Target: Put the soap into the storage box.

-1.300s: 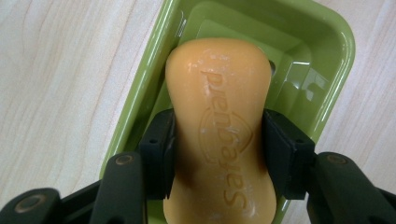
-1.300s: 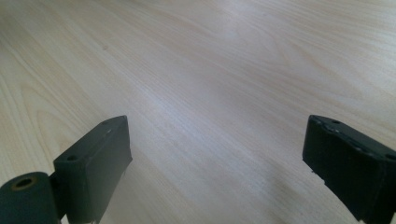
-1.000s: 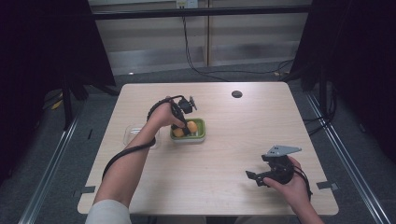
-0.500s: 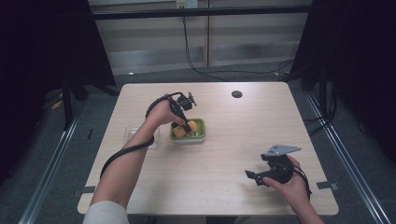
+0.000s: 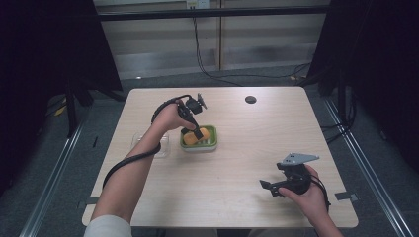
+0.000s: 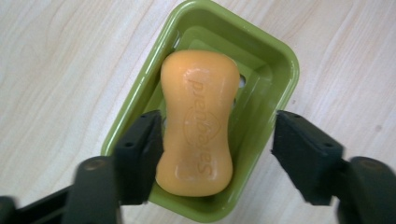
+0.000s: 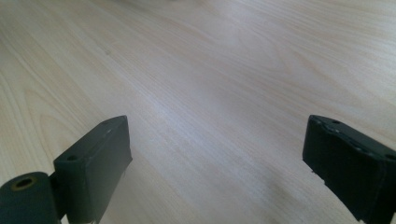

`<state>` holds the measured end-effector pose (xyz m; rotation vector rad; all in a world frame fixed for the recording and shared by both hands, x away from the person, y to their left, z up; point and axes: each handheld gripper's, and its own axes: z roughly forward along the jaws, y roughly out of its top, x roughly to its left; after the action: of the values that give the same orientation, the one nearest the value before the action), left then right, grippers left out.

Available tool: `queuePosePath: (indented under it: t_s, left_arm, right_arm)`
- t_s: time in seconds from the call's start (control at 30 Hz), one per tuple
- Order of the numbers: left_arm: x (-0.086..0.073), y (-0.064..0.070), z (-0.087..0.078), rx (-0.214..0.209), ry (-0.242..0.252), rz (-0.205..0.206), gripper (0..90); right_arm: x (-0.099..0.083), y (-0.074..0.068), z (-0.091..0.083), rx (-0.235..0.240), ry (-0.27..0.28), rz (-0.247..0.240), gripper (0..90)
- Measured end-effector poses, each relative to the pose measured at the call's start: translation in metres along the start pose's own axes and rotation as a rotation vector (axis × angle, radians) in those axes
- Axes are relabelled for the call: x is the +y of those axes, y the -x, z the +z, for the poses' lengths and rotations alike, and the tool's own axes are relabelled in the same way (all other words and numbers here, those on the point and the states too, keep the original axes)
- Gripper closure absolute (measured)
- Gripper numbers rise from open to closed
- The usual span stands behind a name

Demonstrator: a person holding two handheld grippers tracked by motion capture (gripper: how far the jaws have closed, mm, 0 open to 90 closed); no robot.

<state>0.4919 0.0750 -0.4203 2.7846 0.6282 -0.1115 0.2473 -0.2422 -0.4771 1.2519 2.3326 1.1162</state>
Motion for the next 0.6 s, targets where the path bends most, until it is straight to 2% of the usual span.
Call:
queuePosePath:
  t_s: [0.1, 0.2, 0.23, 0.27, 0.4, 0.43, 0.47, 0.5, 0.53, 0.6]
  left_arm:
    - [0.0, 0.002, -0.003, -0.004, 0.003, -0.007, 23.3]
    - [-0.002, 0.005, -0.006, -0.005, 0.007, -0.005, 19.3]
    - [-0.002, 0.005, -0.007, -0.006, 0.008, 0.007, 18.5]
    - [-0.003, 0.006, -0.008, -0.011, 0.01, -0.002, 17.2]
    - [-0.006, 0.01, -0.01, -0.023, 0.014, 0.002, 13.0]
    - [-0.007, 0.012, -0.01, -0.016, 0.02, 0.001, 12.1]
    - [-0.008, 0.014, -0.01, -0.031, 0.023, -0.017, 11.4]
    - [-0.009, 0.014, -0.01, -0.016, 0.015, 0.0, 10.4]
    - [-0.01, 0.015, -0.011, -0.023, 0.013, -0.009, 8.8]
    - [-0.011, 0.017, -0.012, -0.019, 0.014, 0.003, 7.0]
  right_arm:
    - [0.0, 0.0, -0.001, -0.001, 0.003, 0.0, 7.6]
    - [0.0, 0.0, -0.001, -0.003, 0.003, -0.005, 7.6]
    - [0.0, 0.0, -0.001, -0.004, 0.002, -0.004, 7.6]
    - [0.0, 0.0, -0.001, -0.004, 0.003, -0.002, 7.6]
    - [-0.001, 0.0, -0.002, -0.002, 0.002, 0.001, 7.6]
    - [-0.001, 0.0, -0.002, -0.004, 0.001, 0.001, 7.6]
    - [-0.001, 0.0, -0.002, -0.005, 0.001, -0.002, 7.6]
    - [-0.001, 0.0, -0.002, -0.007, 0.003, -0.003, 7.6]
    - [-0.001, -0.001, -0.003, -0.009, 0.004, 0.005, 7.6]
    - [0.0, -0.001, -0.003, -0.009, 0.005, 0.006, 7.6]
